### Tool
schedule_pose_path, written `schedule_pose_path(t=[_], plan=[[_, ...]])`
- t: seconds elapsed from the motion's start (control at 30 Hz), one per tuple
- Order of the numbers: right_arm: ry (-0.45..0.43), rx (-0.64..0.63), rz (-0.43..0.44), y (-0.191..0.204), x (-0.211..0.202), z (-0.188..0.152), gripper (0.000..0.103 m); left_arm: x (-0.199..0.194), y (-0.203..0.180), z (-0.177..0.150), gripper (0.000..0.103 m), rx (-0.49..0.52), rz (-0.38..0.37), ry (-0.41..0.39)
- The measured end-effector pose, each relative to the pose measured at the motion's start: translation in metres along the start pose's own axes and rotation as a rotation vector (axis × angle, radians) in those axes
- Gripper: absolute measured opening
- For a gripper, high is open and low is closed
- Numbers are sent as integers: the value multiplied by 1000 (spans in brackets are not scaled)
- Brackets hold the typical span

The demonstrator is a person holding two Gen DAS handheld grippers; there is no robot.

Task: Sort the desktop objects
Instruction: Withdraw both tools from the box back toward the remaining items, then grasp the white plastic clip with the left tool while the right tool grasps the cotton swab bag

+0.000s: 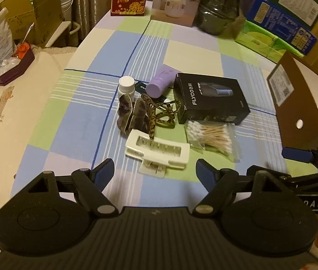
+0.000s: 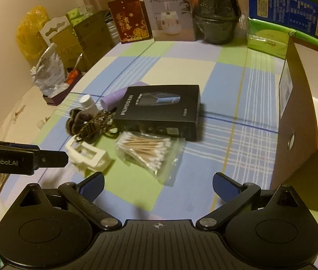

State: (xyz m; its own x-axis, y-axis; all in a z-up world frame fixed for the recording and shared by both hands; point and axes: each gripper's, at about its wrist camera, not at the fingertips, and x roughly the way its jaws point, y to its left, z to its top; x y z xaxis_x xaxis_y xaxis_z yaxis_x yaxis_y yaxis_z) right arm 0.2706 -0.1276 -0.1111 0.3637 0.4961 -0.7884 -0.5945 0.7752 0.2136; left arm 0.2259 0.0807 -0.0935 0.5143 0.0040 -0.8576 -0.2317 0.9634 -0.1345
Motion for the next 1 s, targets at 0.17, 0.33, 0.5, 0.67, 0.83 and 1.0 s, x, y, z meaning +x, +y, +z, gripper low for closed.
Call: schedule_pose_path(t=[0.17, 0.33, 0.5, 0.67, 0.83, 1.0], plan=[[11, 22, -25, -12, 14, 9, 101, 25, 0, 9, 76, -44, 31, 21], [15, 31, -29, -19, 25, 17, 101, 45, -1, 21, 76, -74, 67, 34], [12, 29, -15, -23, 32, 22, 100, 67, -4, 29, 77, -77, 118, 45], [18, 15, 11, -26, 37, 23, 100, 75, -3, 26, 75, -44, 127, 74], [21, -64, 77, -17, 41, 23, 90, 71, 11, 11, 69, -26, 124, 103], [14, -243, 141, 5, 50, 23, 77, 61, 28, 1, 64, -8, 146, 91]])
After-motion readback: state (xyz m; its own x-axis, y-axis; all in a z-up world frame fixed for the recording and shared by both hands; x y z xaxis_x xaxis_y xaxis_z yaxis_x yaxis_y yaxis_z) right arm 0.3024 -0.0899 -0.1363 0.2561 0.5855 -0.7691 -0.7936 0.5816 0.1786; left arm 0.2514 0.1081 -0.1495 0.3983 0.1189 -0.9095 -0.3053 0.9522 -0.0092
